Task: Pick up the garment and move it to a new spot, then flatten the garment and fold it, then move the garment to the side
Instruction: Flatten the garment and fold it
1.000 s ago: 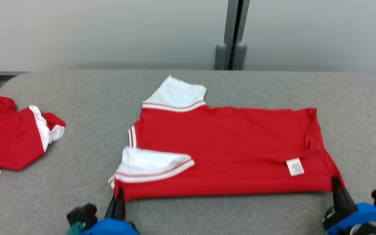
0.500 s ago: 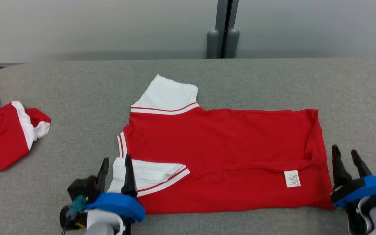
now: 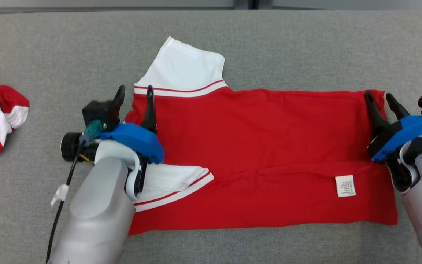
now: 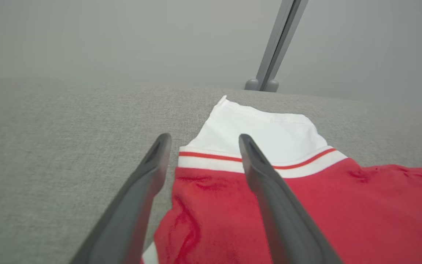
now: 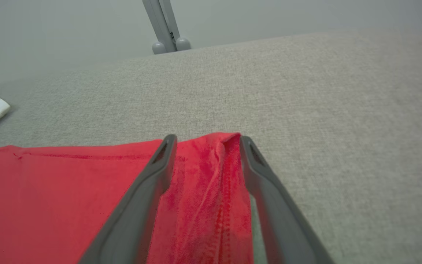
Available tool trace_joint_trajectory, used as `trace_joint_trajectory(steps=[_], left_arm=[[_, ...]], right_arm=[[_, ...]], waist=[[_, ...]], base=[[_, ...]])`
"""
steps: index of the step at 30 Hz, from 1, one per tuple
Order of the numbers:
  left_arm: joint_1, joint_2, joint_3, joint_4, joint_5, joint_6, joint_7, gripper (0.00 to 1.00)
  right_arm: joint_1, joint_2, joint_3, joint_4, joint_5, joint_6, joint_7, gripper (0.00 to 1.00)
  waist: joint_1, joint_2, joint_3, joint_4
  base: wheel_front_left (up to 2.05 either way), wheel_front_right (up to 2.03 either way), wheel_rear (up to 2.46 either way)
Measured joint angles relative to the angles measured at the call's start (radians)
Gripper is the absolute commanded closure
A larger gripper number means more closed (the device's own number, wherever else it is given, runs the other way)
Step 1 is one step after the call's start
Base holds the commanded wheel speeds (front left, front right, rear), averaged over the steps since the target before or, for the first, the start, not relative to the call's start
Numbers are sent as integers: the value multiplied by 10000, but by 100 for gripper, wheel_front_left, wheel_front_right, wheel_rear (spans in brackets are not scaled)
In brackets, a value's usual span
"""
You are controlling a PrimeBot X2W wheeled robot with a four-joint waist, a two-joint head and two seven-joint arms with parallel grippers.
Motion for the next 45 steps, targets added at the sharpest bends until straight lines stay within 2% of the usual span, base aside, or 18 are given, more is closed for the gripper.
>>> trace_joint_trajectory(steps=[3, 4, 5, 16, 23, 26, 27, 28, 29, 34, 39, 45], left_arm=[[-675, 44, -98, 539, 2, -293, 332, 0], [-898, 94, -169, 677, 56, -343, 420, 0], [-1136, 132, -219, 794, 65, -430, 556, 0], [-3727, 1062, -631, 1914, -234, -1174, 3055, 0], [-4695, 1647, -1045, 2447, -479, -1243, 4297, 0], [-4957, 1804, -1080, 2694, -502, -1248, 4424, 0], [-5037, 1822, -1043, 2761, -570, -1248, 4393, 52], [-5100, 1848, -1085, 2821, -545, -1244, 4349, 52], [-5120, 1856, -1143, 2882, -502, -1244, 4324, 100], [-5111, 1699, -1344, 2838, -552, -1248, 3595, 100], [-5035, 1536, -1965, 2293, -479, -1250, 2332, 100], [-4577, 1440, -2510, 1526, -1028, -1256, 1133, 100]], right_arm=[[-392, -65, 305, 251, 12, 0, -81, 55], [-506, -84, 414, 330, 29, 0, -140, 72], [-615, -113, 537, 385, 52, 0, -155, 98], [-1656, -12, 1708, 268, 826, 0, -688, 100], [-2003, 130, 2525, -56, 1486, 0, -890, 100], [-2084, 188, 2830, -194, 1741, 0, -953, 100], [-2118, 199, 2932, -240, 1806, 0, -970, 100], [-2157, 205, 3003, -282, 1877, 0, -993, 100], [-2178, 199, 3055, -314, 1969, 0, -1012, 100], [-2185, 67, 3124, -349, 2272, 2, -1055, 100], [-2129, -169, 2458, -548, 1987, 2, -1074, 100], [-1270, -307, 1563, -336, 1434, 0, -1076, 100]], waist=[[-1, 0, 314, 6], [0, 0, 409, -1], [-1, 0, 510, -19], [-3, 0, 1499, -782], [-2, 0, 1967, -1522], [-2, 1, 2091, -1785], [-2, 1, 2118, -1856], [-2, 0, 2139, -1911], [-2, -1, 2153, -1948], [-2, 0, 2090, -1904], [-3, -1, 1703, -1528], [-4, -2, 956, -969]], base=[[0, 0, 0], [0, 0, 0], [0, 0, 0], [0, 0, 0], [0, 0, 0], [0, 0, 0], [0, 0, 0], [0, 0, 0], [0, 0, 0], [0, 0, 0], [0, 0, 0], [0, 0, 0]])
